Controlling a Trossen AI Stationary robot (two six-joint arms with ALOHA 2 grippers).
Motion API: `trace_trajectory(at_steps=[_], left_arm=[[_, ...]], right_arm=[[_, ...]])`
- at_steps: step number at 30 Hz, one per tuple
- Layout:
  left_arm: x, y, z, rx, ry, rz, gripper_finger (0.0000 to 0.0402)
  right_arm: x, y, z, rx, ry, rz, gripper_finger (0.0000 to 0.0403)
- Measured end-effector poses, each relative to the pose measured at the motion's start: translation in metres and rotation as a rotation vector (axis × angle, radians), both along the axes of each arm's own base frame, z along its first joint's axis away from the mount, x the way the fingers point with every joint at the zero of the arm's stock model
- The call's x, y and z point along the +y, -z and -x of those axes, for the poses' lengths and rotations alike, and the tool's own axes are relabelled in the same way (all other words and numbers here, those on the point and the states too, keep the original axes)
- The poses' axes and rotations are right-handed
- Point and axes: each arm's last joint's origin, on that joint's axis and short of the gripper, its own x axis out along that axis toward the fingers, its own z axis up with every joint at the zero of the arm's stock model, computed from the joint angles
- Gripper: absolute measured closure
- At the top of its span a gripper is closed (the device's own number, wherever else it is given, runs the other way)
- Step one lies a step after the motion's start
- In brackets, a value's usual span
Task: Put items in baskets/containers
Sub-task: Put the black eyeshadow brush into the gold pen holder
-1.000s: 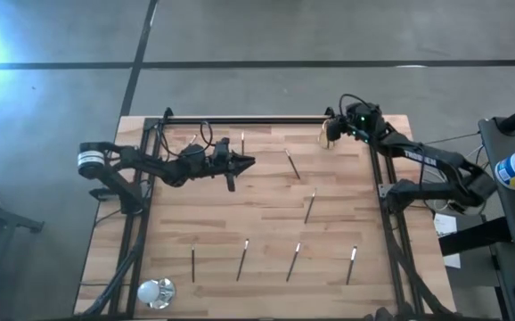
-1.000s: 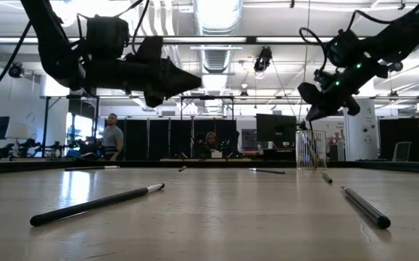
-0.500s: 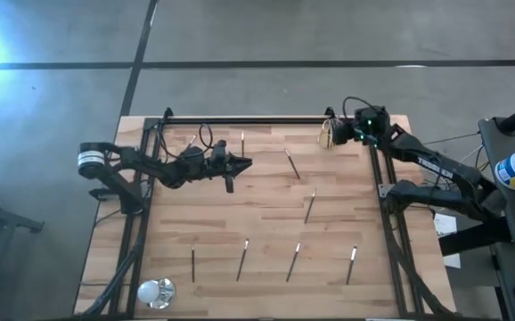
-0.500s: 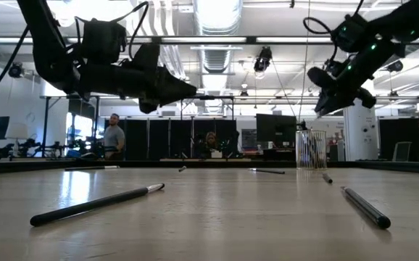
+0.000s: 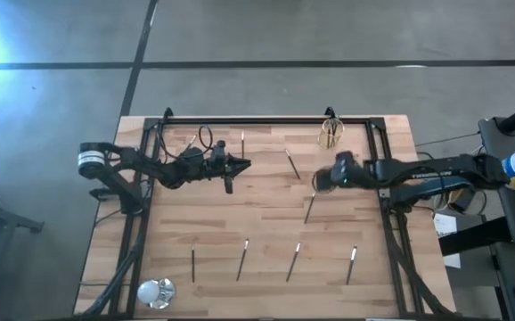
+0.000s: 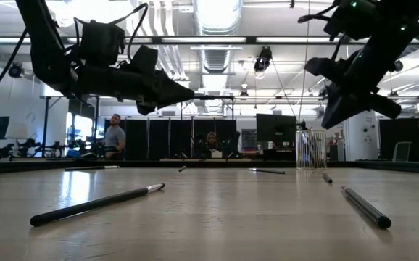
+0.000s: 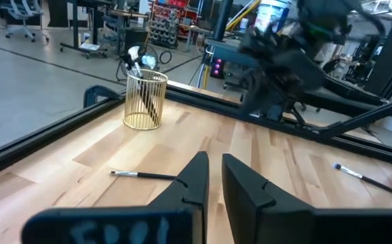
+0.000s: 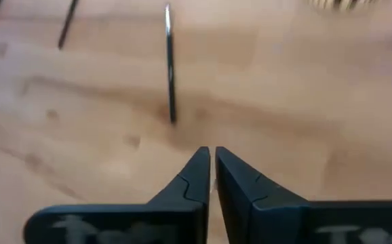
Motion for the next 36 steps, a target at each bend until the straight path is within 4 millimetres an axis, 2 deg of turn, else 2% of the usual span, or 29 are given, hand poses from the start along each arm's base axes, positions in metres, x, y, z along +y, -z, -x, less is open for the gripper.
trace_trajectory(at_steps=[8, 16, 23, 36], left_arm=[[0.0, 0.002, 0.001, 0.015, 0.001, -0.018, 0.0387], [0.0, 0.005, 0.003, 0.037, -0.02, -0.036, 0.039], [0.001, 0.006, 0.004, 0.041, -0.026, -0.036, 0.0391], [0.001, 0.006, 0.004, 0.043, -0.026, -0.036, 0.0391]], right_arm=[[0.007, 0.027, -0.018, 0.093, 0.12, -0.135, 0.0309], [0.005, 0.036, -0.052, 0.171, 0.152, -0.212, 0.0255], [-0.003, 0.045, -0.07, 0.311, 0.213, -0.257, 0.026], [-0.008, 0.061, -0.098, 0.441, 0.206, -0.233, 0.0311]])
